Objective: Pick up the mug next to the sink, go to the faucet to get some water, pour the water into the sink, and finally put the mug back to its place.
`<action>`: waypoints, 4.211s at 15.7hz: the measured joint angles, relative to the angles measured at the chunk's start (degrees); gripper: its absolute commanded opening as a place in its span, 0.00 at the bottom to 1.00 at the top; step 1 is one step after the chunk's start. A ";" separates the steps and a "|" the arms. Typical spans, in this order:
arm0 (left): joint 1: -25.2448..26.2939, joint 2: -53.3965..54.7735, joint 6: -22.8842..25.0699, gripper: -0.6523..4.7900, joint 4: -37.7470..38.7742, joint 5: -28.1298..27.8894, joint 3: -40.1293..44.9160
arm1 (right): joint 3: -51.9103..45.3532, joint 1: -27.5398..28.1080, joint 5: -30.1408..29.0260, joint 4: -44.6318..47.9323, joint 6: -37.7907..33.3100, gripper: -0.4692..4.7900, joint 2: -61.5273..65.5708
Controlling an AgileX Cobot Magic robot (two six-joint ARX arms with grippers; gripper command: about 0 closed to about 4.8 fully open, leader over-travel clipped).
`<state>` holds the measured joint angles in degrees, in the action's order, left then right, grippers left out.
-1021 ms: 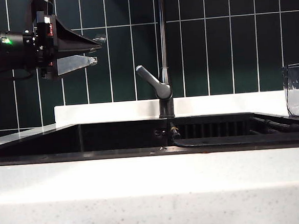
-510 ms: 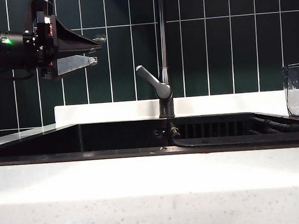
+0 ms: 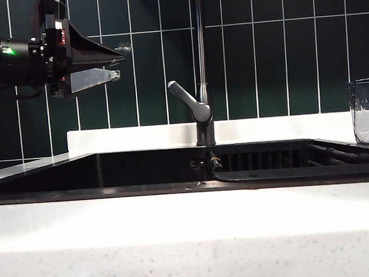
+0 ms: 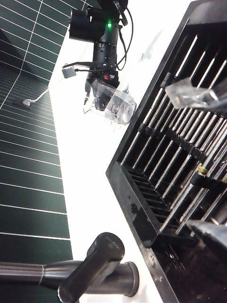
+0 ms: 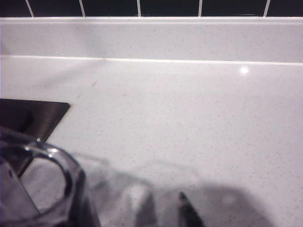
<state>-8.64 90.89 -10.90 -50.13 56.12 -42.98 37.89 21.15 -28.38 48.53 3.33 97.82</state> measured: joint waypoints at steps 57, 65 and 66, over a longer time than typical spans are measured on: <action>-2.73 44.98 1.46 0.85 20.44 13.14 -65.26 | 44.13 -41.66 2.89 -44.37 -9.09 0.08 -1.73; -2.95 44.98 3.63 0.79 19.04 15.56 -65.24 | 45.53 -41.64 3.04 -43.98 -9.03 0.08 -1.60; -3.08 44.98 3.63 0.79 18.12 16.13 -65.24 | 45.53 -41.64 3.08 -44.68 -8.94 0.08 -1.60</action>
<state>-11.73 135.87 -7.27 -32.01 72.25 -108.22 83.42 -20.49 -25.30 3.86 -5.61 96.23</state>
